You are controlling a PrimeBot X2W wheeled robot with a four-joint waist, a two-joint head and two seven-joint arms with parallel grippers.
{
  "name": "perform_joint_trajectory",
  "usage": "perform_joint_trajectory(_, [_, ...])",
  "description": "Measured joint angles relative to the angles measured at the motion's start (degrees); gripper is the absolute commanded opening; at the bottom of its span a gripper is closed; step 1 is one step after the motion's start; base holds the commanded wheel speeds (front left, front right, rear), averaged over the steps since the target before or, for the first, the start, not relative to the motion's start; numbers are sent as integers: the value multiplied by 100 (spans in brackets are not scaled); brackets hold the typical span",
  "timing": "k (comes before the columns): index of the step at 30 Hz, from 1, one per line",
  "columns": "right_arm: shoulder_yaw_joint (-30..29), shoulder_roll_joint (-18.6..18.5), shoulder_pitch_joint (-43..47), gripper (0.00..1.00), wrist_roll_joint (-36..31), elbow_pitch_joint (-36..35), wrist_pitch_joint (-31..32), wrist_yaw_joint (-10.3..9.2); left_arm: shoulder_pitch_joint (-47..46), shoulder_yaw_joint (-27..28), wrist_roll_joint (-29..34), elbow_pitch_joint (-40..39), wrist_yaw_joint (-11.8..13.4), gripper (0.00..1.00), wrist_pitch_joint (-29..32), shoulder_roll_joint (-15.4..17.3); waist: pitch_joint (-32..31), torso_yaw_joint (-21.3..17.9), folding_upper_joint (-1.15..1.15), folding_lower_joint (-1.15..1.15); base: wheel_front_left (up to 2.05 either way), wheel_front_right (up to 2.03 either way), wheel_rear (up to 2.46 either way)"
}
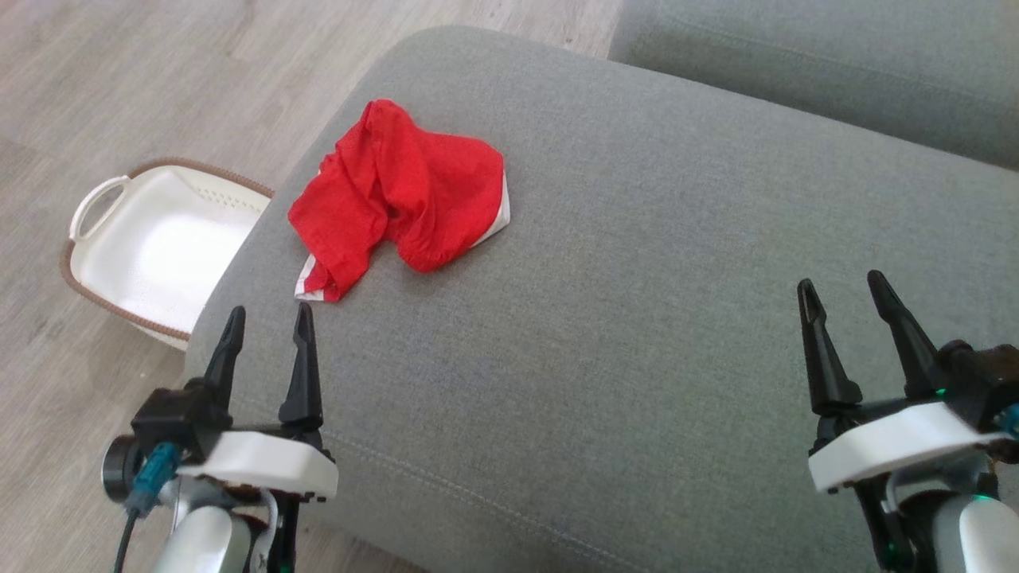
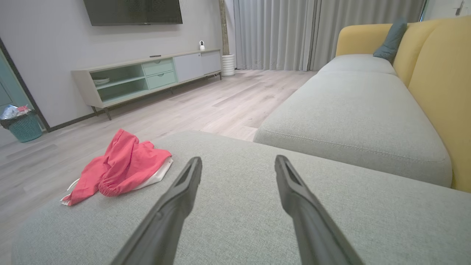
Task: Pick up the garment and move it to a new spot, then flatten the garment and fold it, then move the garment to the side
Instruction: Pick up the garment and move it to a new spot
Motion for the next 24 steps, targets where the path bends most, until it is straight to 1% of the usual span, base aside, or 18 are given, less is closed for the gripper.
perform_joint_trajectory(5, [40,-40,-40,100,-40,-86,65,0,-91,176,7,55,-56,100,-2,-116,196,-64,0,0,0,0,0])
perform_joint_trajectory(9, [42,-137,-261,100,-41,-204,157,0,-499,292,9,188,-240,100,-20,-299,466,-195,0,0,0,0,0])
perform_joint_trajectory(12, [47,-179,-476,100,-90,-347,254,0,-999,499,-25,461,-408,100,-27,-435,749,-325,0,0,0,0,0])
perform_joint_trajectory(14, [46,-277,-586,100,-125,-435,321,0,-1399,577,-24,724,-528,100,-37,-475,971,-419,0,0,0,0,0])
perform_joint_trajectory(19, [-2,-458,-826,100,-182,-645,450,0,-2481,836,-11,1678,-802,100,-40,-578,1579,-646,0,1,0,0,0])
perform_joint_trajectory(22, [-54,-489,-949,100,-191,-699,458,0,-3084,947,-16,2485,-984,100,-41,-564,1918,-764,0,1,0,0,0])
perform_joint_trajectory(24, [-27,-505,-1009,100,-191,-699,458,0,-3425,944,-9,3186,-1118,100,-41,-546,2109,-843,0,2,0,0,0])
